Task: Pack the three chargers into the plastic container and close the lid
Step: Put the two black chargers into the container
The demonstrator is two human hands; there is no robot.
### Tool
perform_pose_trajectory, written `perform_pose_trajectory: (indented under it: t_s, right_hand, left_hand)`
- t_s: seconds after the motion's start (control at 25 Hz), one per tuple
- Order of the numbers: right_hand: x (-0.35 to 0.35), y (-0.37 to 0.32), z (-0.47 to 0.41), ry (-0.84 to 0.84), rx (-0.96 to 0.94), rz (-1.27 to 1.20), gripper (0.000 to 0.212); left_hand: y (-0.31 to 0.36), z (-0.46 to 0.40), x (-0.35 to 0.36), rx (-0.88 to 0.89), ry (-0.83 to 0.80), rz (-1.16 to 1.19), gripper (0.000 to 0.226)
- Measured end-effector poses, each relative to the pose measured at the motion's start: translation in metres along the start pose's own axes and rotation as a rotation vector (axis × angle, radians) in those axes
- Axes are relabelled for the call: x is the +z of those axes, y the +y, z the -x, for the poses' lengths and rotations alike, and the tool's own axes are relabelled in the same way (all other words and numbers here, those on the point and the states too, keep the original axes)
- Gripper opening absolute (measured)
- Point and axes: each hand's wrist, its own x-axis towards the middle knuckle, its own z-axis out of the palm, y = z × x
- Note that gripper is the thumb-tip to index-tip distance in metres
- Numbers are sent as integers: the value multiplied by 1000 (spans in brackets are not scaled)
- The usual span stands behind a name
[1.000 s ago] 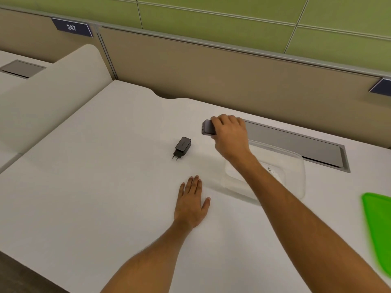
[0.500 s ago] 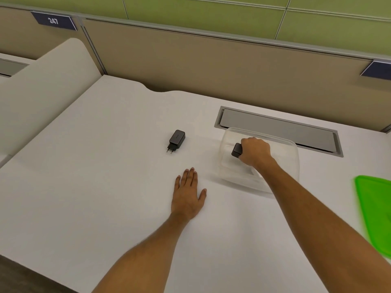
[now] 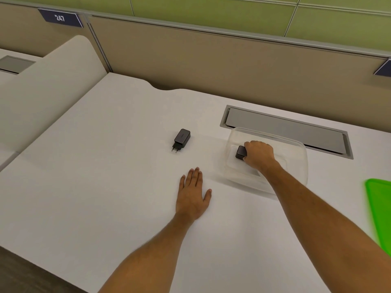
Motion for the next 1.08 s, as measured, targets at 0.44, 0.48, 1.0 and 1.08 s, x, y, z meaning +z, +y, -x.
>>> perform_pose_trajectory:
  t_s: [0.44,0.48,1.0,1.08]
  right_hand:
    - [-65,-24,-1,347,43,-206,21]
    - [-71,-32,-1,381,12,-217,21]
    - [-59,-138,-18,206,-451,-10,31]
    - [-55,-145,-26,185,-494,3,46]
  left_hand:
    - [0,0,0,2,-9,-5,72]
    - [0,1,-1,3,-5,-6,72]
    - [-1,-3,3,-14,-10,-8,75]
    - [-1,-3,3,-21,-5,-2,75]
